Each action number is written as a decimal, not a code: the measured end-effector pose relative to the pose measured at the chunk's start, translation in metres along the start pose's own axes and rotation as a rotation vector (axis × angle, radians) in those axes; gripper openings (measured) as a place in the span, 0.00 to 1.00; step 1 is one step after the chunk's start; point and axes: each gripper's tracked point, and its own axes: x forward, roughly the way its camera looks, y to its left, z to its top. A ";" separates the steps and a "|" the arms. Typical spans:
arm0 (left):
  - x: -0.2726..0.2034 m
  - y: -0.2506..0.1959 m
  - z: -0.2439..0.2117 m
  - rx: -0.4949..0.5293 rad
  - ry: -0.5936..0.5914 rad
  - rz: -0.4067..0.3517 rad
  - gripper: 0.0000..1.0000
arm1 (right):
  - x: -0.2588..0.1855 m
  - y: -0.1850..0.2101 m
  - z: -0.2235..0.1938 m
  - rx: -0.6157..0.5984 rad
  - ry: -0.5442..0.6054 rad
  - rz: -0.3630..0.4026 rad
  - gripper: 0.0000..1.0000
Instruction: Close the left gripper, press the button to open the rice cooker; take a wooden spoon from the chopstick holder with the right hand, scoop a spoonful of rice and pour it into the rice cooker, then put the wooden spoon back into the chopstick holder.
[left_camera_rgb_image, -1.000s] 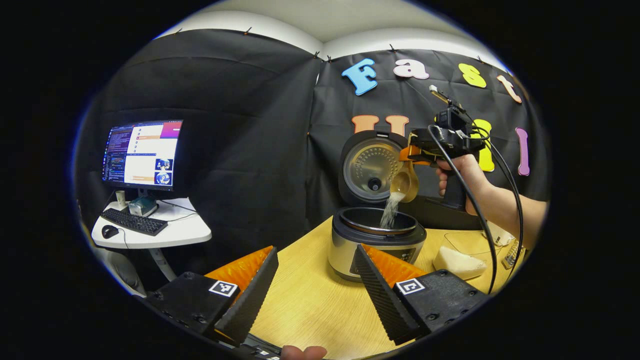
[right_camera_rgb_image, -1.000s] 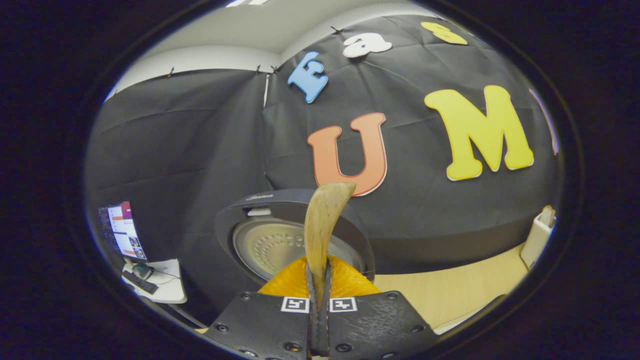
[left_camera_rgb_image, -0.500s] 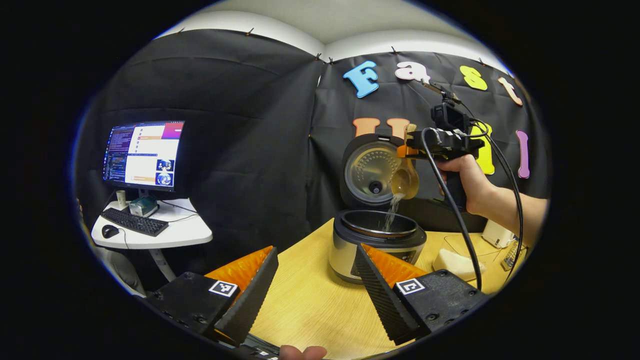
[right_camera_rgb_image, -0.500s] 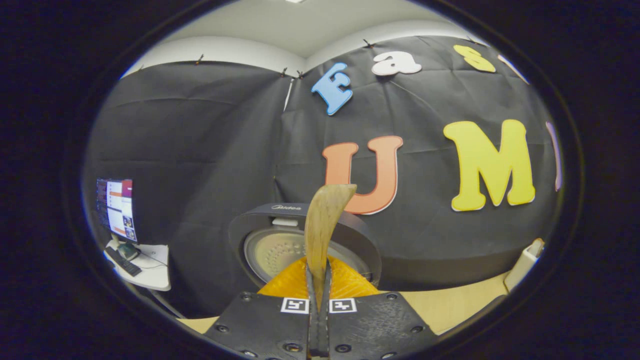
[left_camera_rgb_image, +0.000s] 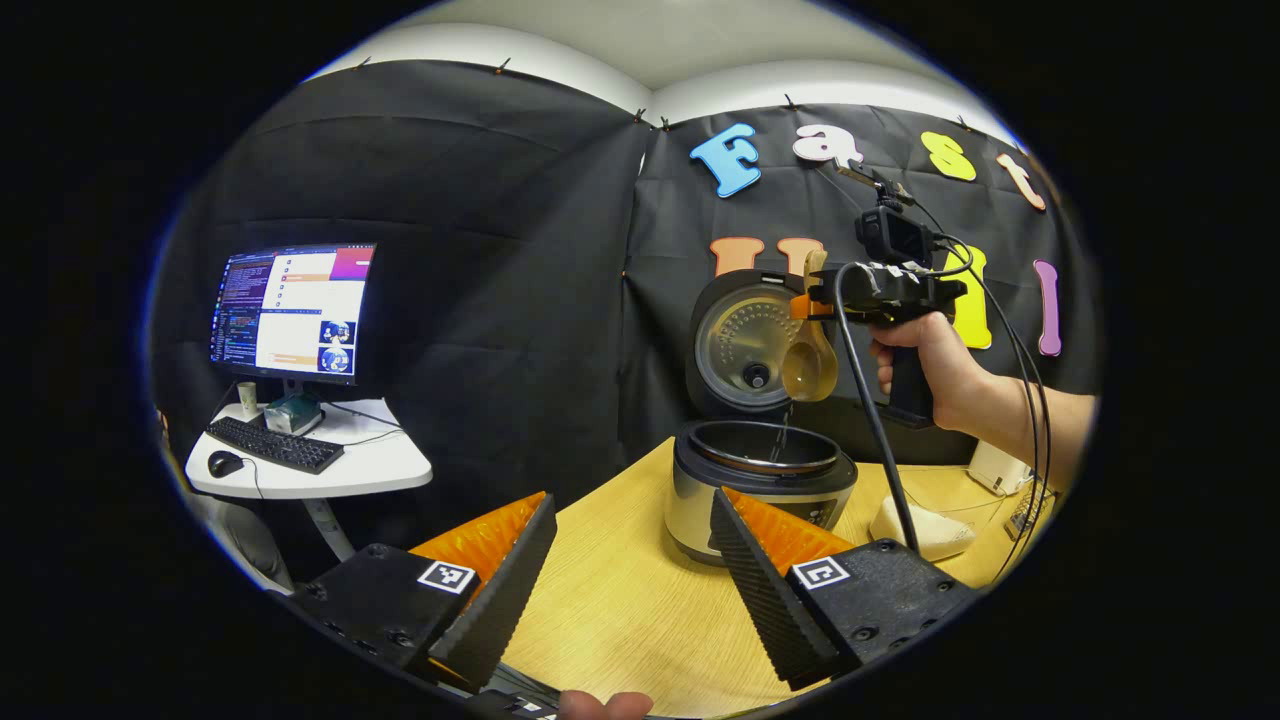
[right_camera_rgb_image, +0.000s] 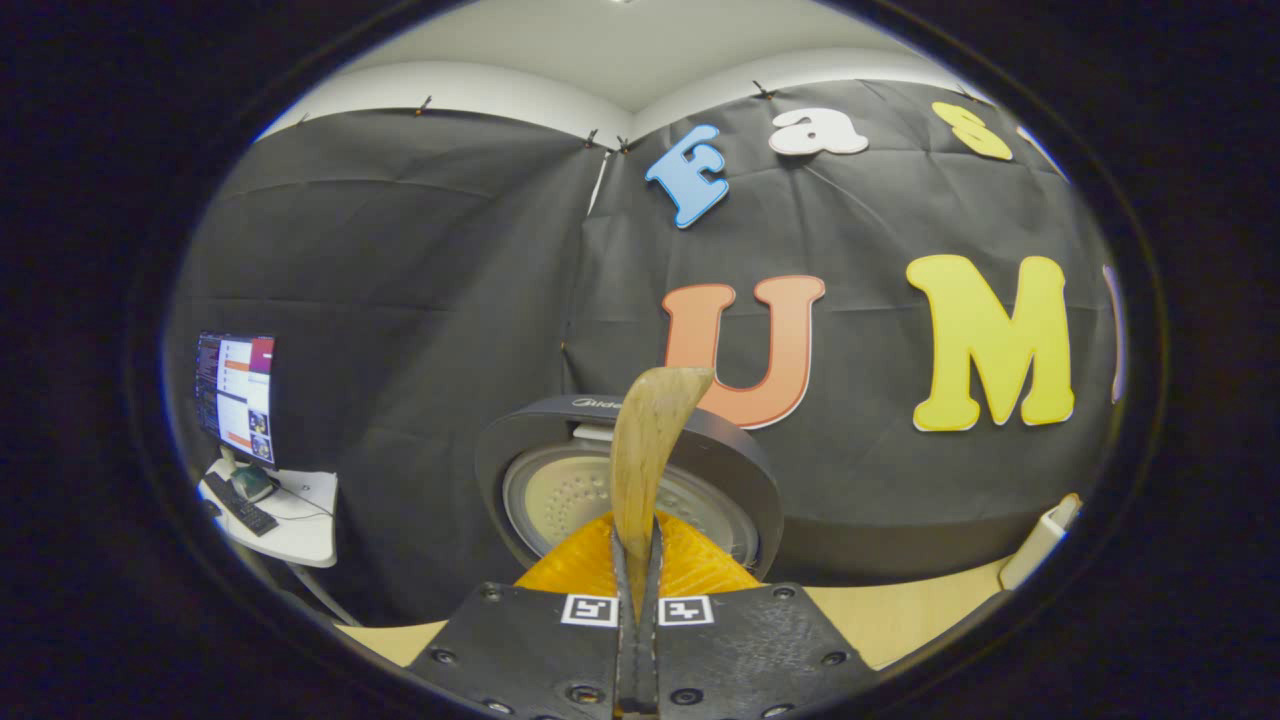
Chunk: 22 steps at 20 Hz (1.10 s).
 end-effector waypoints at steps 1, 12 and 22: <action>0.000 0.001 0.001 0.000 -0.002 0.001 0.99 | -0.001 -0.001 0.002 -0.021 -0.010 -0.003 0.00; -0.003 0.003 0.006 -0.004 -0.025 0.019 0.99 | -0.005 0.020 0.003 -0.240 -0.079 -0.003 0.00; -0.004 0.003 0.009 -0.007 -0.039 0.029 0.99 | -0.017 0.044 0.000 -0.390 -0.136 0.034 0.00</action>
